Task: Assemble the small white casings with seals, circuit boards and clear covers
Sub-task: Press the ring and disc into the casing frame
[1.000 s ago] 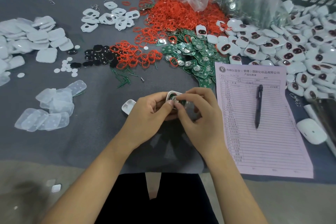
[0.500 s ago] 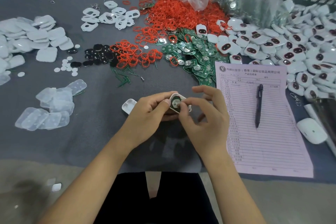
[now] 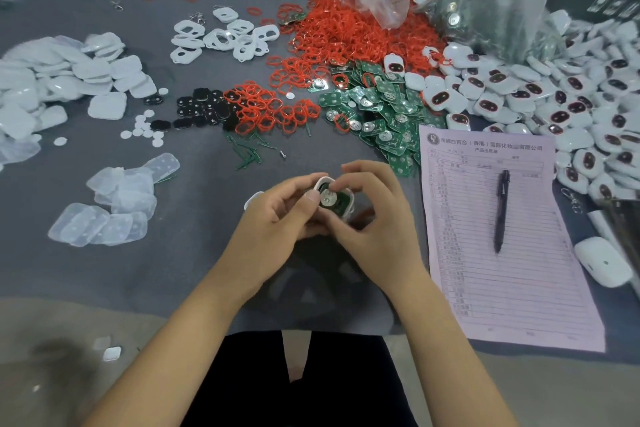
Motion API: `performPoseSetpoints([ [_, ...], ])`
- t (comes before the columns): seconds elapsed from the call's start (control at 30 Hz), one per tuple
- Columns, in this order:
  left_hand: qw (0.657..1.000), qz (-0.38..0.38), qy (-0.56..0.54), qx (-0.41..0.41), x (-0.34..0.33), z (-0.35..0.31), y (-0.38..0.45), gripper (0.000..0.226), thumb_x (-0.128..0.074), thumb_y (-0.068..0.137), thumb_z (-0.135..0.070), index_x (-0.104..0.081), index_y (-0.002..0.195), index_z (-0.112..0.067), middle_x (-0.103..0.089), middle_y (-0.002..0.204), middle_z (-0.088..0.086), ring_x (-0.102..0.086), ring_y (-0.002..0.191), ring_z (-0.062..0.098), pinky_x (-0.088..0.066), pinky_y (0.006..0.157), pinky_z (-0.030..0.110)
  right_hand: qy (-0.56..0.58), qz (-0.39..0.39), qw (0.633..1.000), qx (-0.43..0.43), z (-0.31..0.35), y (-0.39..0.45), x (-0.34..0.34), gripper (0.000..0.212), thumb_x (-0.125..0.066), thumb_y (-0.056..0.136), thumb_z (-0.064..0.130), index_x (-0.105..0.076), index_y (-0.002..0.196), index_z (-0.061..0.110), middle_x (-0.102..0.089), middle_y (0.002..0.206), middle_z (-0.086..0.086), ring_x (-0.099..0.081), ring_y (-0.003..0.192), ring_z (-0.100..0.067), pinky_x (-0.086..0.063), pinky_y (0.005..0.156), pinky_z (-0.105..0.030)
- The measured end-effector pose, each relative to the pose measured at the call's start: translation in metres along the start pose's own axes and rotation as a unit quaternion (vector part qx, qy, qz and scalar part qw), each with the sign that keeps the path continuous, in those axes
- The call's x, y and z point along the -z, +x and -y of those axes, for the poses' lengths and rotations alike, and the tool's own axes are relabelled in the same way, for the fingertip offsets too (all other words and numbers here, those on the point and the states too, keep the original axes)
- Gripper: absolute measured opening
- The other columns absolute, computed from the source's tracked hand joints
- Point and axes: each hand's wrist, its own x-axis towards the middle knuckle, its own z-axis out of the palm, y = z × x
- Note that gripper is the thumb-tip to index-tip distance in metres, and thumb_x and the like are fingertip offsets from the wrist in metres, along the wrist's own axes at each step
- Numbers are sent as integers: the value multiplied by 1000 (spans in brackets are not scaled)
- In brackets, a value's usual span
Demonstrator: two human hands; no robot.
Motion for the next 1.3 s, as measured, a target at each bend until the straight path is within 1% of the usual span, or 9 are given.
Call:
performPoseSetpoints([
  [0.23, 996, -79, 27, -6, 48, -13, -15, 25, -55, 106, -10, -75, 118, -18, -78, 106, 10, -75, 93, 17, -62, 75, 27, -7, 62, 996, 56, 31, 17, -40, 31, -83, 79, 28, -57, 95, 29, -56, 124, 19, -57, 118, -11, -55, 77, -36],
  [0.47, 992, -121, 20, -12, 69, -18, -9, 29, -52, 107, -7, -76, 112, -20, -80, 101, 1, -78, 91, 16, -62, 79, 26, -102, -1, 985, 141, 34, 18, -63, 13, -78, 90, 12, -74, 102, 17, -72, 101, 10, -63, 97, -19, -54, 78, -31],
  [0.6, 989, -114, 79, -42, 73, -18, -2, 23, -58, 105, -10, -74, 118, -17, -80, 101, 0, -77, 93, 16, -63, 81, 29, -87, 10, 991, 103, 32, 16, -63, 29, -76, 91, 13, -73, 119, 17, -64, 115, 1, -60, 107, -21, -51, 84, -25],
  [0.73, 980, -126, 131, -82, 65, -23, 8, 21, -63, 102, -7, -74, 118, -16, -80, 102, -3, -76, 95, 9, -63, 90, 37, 67, -21, 997, -17, 31, 23, -54, 26, -63, 99, 6, -67, 123, 16, -60, 114, -5, -63, 97, -10, -57, 76, -26],
  [0.8, 945, -141, 248, -160, 57, -26, 11, 24, -65, 102, -12, -72, 124, -18, -78, 108, -11, -73, 100, 1, -58, 93, 26, 226, -45, 960, -156, 37, 25, -51, 23, -53, 106, 10, -63, 126, 15, -65, 114, -7, -67, 96, -16, -61, 68, -34],
  [0.93, 883, -66, 373, -275, 36, -29, 13, 30, -67, 101, -17, -70, 131, -17, -76, 118, -7, -71, 103, 4, -53, 91, 18, 561, -57, 725, -395, 51, 32, -40, 38, -40, 111, 34, -60, 132, 9, -71, 105, -9, -72, 87, -19, -61, 69, -33],
  [1.0, 859, -29, 419, -295, 27, -26, 17, 33, -69, 99, -18, -70, 131, -15, -75, 124, -3, -71, 107, 11, -52, 93, 22, 608, -68, 670, -421, 49, 32, -31, 41, -39, 110, 35, -60, 129, 6, -69, 109, -13, -70, 85, -20, -61, 72, -30],
  [1.13, 889, -40, 370, -267, 15, -23, 21, 29, -67, 101, -28, -73, 127, -18, -78, 114, -7, -71, 98, 1, -51, 86, 13, 601, -81, 663, -439, 47, 26, -20, 34, -40, 109, 17, -56, 131, -3, -63, 120, -23, -59, 109, -32, -57, 80, -32],
  [1.3, 953, -110, 239, -153, 7, -18, 29, 16, -64, 102, -16, -76, 111, -22, -79, 98, -12, -75, 90, 1, -59, 83, 24, 566, -77, 704, -422, 39, 13, -8, 31, -40, 101, -13, -56, 127, -12, -68, 115, -25, -74, 95, -30, -63, 84, -30],
])
